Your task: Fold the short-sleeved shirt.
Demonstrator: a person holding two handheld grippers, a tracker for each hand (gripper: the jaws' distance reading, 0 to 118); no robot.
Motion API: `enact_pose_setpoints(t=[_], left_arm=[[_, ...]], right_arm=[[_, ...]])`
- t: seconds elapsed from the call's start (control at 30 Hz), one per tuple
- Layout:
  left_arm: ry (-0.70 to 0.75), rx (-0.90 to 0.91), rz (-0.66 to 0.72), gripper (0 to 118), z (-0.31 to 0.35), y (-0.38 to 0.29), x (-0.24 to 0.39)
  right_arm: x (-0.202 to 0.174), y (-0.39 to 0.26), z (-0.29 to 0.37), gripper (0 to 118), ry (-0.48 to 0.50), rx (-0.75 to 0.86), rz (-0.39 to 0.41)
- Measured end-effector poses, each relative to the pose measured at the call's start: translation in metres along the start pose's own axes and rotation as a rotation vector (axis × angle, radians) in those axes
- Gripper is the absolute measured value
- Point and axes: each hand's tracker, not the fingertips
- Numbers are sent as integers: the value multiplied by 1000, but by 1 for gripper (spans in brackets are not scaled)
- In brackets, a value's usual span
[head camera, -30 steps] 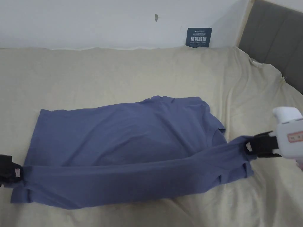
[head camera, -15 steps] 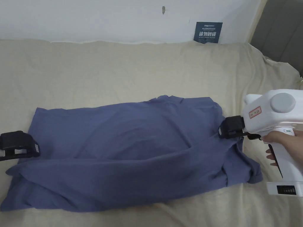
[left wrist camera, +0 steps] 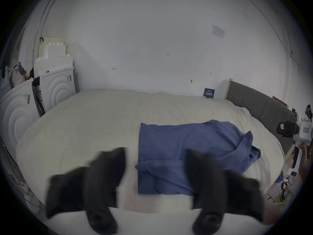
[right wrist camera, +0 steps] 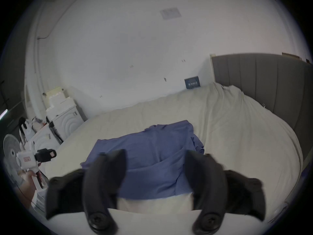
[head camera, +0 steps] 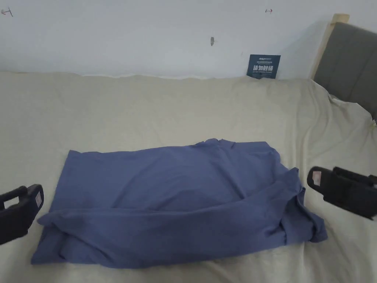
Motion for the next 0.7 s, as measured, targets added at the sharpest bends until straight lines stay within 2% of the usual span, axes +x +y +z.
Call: enact_pose_setpoints(t=[0.03, 0.07, 0.1, 0.2, 0.33, 0.4, 0.47, 0.5, 0.53, 0.6, 0.63, 0.67, 0.7], left_arm=[[-3, -1, 11, 5, 9, -5, 3], [-16, -15, 41, 0, 15, -12, 5], [-17, -23, 58, 0, 22, -18, 4], [4, 13, 26, 0, 47, -24, 9], [17, -2, 39, 0, 47, 5, 0], [15, -228, 58, 0, 8, 25, -12], [-18, -503, 63, 0, -40, 28, -26], [-89, -560, 90, 0, -63, 27, -35], [-92, -591, 111, 0, -80, 23, -39], [-50, -729, 123, 0, -112, 14, -42], [-35, -735, 121, 0, -121, 10, -41], [-14, -748, 114, 4, -133, 7, -42], [-1, -750, 110, 24, -145, 4, -43]], right_arm=[[-7, -6, 10, 25, -18, 18, 36], [-19, -13, 21, 0, -39, 46, 71], [-26, -20, 28, 0, -58, 49, 94], [-35, -34, 44, 0, 12, 30, 30], [-37, -36, 49, 0, 10, 7, 12], [-37, -35, 47, 0, 2, 4, 10], [-35, -29, 43, 0, 57, -20, -44], [-36, -29, 41, 0, 94, -26, -70], [-36, -30, 40, 0, 116, -28, -82], [-38, -31, 37, 0, 120, -33, -72], [-39, -32, 34, 0, 118, -43, -68], [-39, -34, 31, 0, 117, -61, -63], [-40, -36, 29, 0, 121, -80, -64]])
